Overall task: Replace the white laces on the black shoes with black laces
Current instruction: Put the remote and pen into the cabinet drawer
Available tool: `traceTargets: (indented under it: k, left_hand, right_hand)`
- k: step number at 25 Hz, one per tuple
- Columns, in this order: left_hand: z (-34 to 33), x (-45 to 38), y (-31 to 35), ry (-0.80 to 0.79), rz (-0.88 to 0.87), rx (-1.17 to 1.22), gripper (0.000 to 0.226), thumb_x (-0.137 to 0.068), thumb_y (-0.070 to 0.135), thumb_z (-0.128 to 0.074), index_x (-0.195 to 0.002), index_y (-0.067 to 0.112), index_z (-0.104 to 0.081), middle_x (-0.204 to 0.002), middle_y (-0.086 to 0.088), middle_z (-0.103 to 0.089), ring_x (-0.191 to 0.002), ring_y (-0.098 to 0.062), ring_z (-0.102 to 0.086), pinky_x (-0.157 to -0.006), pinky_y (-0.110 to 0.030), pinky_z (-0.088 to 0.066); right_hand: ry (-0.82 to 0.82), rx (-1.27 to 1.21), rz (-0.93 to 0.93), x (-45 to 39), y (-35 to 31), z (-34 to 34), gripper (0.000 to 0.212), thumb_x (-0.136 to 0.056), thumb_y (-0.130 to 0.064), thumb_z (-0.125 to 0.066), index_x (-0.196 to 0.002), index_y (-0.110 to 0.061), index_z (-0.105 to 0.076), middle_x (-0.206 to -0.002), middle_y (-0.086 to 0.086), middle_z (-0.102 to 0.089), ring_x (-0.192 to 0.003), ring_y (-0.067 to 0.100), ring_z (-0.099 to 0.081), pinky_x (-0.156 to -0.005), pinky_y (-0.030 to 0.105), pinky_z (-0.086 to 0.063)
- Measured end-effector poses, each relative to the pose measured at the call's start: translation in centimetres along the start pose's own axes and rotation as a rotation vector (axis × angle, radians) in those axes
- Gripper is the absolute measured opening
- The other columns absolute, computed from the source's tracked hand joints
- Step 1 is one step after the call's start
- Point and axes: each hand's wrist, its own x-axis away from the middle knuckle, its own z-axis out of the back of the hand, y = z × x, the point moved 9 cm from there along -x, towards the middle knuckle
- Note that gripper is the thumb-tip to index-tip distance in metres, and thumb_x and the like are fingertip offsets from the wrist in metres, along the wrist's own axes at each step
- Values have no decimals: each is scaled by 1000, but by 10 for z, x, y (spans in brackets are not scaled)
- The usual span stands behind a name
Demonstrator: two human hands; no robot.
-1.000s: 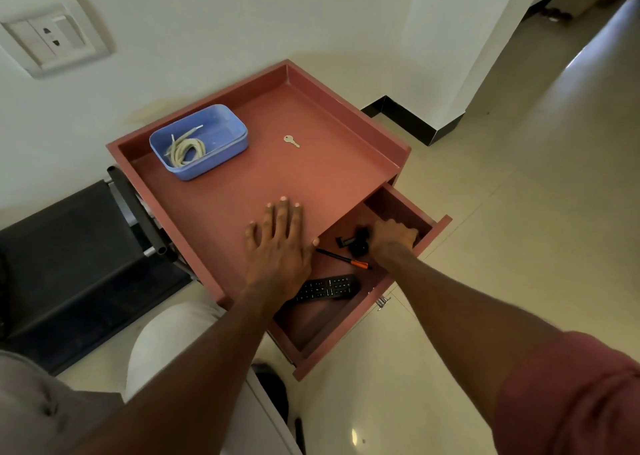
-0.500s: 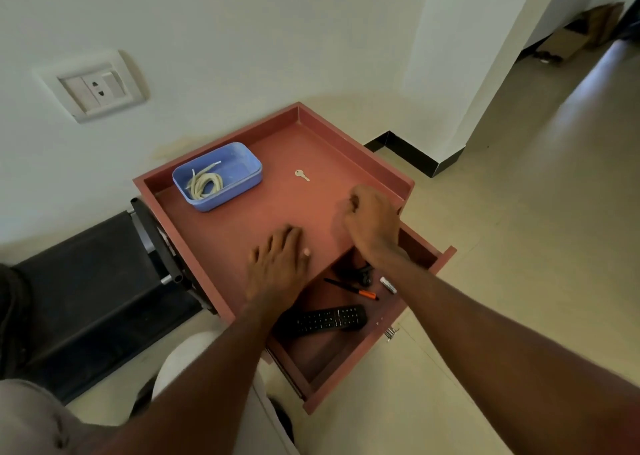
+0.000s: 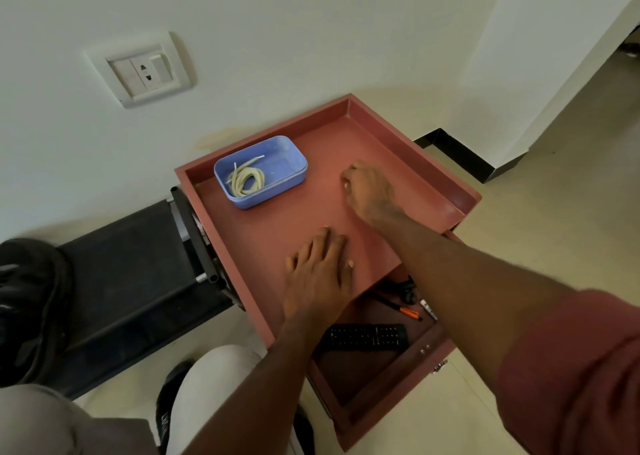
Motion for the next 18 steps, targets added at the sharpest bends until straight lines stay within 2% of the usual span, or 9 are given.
traceTargets:
  k: [3, 6, 9, 11, 13, 16, 18]
  left_hand:
    - [2, 1, 1, 0, -5, 5, 51, -103, 53, -38, -151, 36, -42, -164, 5, -34, -140, -20, -42, -106, -43, -37]
    - [1, 1, 2, -14, -10, 12, 51, -104, 54, -38, -152, 36, -41, -164, 5, -33, -141, -21, -41, -107, -45, -38]
    - [2, 2, 3, -22, -17, 12, 52, -104, 54, -38, -152, 35, -41, -164, 4, -34, -142, -22, -41, -108, -46, -37]
    - [1, 2, 4, -17, -21, 2, 51, -103, 54, -38, -151, 35, -42, -164, 3, -35, -141, -23, -42, -107, -46, -37]
    - [1, 1, 2, -6, -16, 2, 51, -103, 54, -38, -150, 36, -43, -163, 4, -36, -140, -23, -43, -107, -46, -38]
    - [0, 0, 1, -4, -17, 4, 51, -102, 55, -39, -149, 36, -42, -162, 4, -37, -141, -22, -42, -107, -47, -38]
    - [1, 0, 0, -6, -11, 13, 51, -102, 55, -39, -150, 36, -41, -163, 4, -36, -142, -22, -40, -108, -47, -37]
  right_hand:
    - [64, -25, -55, 27, 5, 1, 15, -101, -11, -61, -107, -13, -75, -110, 3, -65, -98, 25, -60, -79, 36, -51]
    - [117, -110, -151, 63, 23, 5, 11, -99, -15, -68, -106, -18, -75, -104, -3, -66, -95, 18, -57, -77, 31, -50]
    - [143, -186, -215, 86, 36, 11, 11, -97, -18, -72, -107, -20, -76, -106, -3, -65, -98, 18, -59, -76, 30, -50]
    - [173, -238, -250, 93, 43, 15, 12, -97, -22, -72, -108, -19, -70, -109, -3, -61, -100, 16, -57, -77, 29, -49]
    - [223, -237, -429, 95, 58, 19, 33, -95, -34, -75, -119, -17, -61, -118, 0, -57, -106, 18, -56, -80, 29, -48]
    - [175, -235, -886, 105, 89, 12, 92, -77, -63, -83, -140, -8, -45, -133, 11, -50, -117, 27, -51, -90, 40, -50]
    - [123, -231, -994, 108, 90, 7, 106, -70, -69, -85, -143, -6, -40, -136, 14, -49, -120, 30, -49, -92, 44, -49]
